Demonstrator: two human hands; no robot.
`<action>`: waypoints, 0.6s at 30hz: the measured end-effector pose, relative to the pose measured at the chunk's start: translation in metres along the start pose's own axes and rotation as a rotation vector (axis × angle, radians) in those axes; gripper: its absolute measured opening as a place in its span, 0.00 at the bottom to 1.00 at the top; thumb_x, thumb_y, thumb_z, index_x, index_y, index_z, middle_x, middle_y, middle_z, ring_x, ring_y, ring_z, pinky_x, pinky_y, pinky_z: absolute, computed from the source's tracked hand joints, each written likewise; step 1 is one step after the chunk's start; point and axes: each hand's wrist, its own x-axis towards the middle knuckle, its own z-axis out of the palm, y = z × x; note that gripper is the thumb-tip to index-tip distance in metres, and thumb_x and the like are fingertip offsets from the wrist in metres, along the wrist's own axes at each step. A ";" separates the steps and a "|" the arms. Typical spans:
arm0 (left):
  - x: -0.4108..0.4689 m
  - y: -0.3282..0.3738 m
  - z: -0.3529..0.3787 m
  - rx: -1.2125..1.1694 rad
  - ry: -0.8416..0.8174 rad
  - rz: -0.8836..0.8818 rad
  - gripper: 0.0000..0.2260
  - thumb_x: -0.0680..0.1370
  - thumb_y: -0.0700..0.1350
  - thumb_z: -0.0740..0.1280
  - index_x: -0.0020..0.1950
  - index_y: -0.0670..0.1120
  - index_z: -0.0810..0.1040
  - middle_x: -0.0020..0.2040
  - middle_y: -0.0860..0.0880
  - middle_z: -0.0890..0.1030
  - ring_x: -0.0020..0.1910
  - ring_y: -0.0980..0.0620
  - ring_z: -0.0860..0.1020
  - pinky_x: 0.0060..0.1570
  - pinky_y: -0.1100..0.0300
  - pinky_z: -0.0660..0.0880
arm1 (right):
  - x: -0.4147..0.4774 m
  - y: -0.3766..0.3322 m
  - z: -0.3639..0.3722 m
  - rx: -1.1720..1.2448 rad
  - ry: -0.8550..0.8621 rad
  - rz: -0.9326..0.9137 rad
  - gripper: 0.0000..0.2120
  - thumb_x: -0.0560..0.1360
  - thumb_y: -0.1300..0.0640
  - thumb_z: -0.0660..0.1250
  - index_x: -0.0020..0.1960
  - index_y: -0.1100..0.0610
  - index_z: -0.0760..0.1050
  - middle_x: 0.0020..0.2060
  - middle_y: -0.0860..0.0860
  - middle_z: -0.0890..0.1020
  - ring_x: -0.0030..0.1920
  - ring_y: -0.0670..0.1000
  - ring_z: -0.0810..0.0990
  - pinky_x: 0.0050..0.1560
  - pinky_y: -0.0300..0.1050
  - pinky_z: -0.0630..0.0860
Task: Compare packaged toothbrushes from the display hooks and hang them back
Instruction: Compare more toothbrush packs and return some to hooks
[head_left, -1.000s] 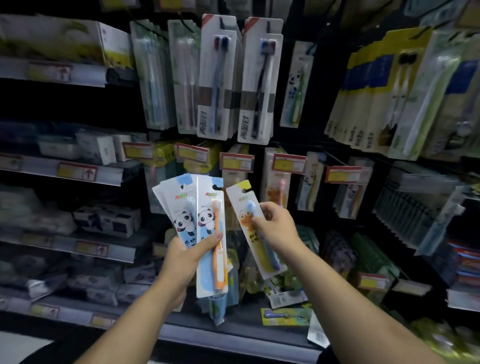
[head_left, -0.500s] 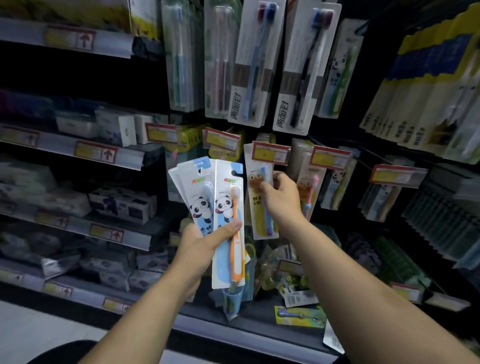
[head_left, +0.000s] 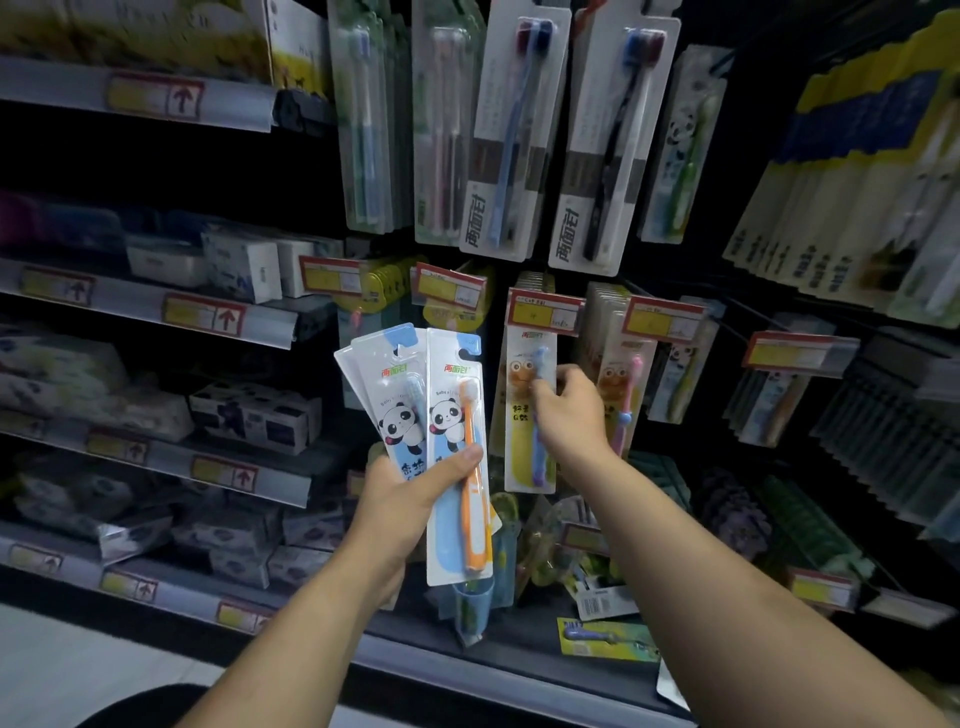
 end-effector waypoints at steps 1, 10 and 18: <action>0.000 -0.001 0.001 0.005 -0.003 -0.001 0.20 0.73 0.45 0.78 0.63 0.46 0.81 0.55 0.45 0.88 0.54 0.42 0.86 0.58 0.42 0.82 | 0.001 -0.001 0.000 -0.042 -0.021 0.017 0.08 0.83 0.52 0.63 0.58 0.55 0.75 0.50 0.53 0.83 0.50 0.55 0.83 0.53 0.58 0.82; 0.001 -0.009 0.016 0.043 -0.049 0.005 0.18 0.72 0.45 0.77 0.62 0.48 0.81 0.54 0.48 0.88 0.53 0.47 0.87 0.52 0.51 0.82 | -0.024 0.001 -0.032 -0.140 -0.164 -0.026 0.13 0.82 0.47 0.66 0.60 0.56 0.77 0.54 0.51 0.82 0.53 0.51 0.82 0.55 0.52 0.81; 0.000 -0.025 0.056 0.167 -0.128 0.026 0.15 0.73 0.40 0.78 0.60 0.44 0.83 0.51 0.45 0.88 0.50 0.44 0.87 0.50 0.50 0.84 | -0.064 0.014 -0.082 0.267 -0.464 0.059 0.13 0.82 0.54 0.68 0.57 0.65 0.78 0.47 0.63 0.85 0.43 0.57 0.86 0.44 0.50 0.86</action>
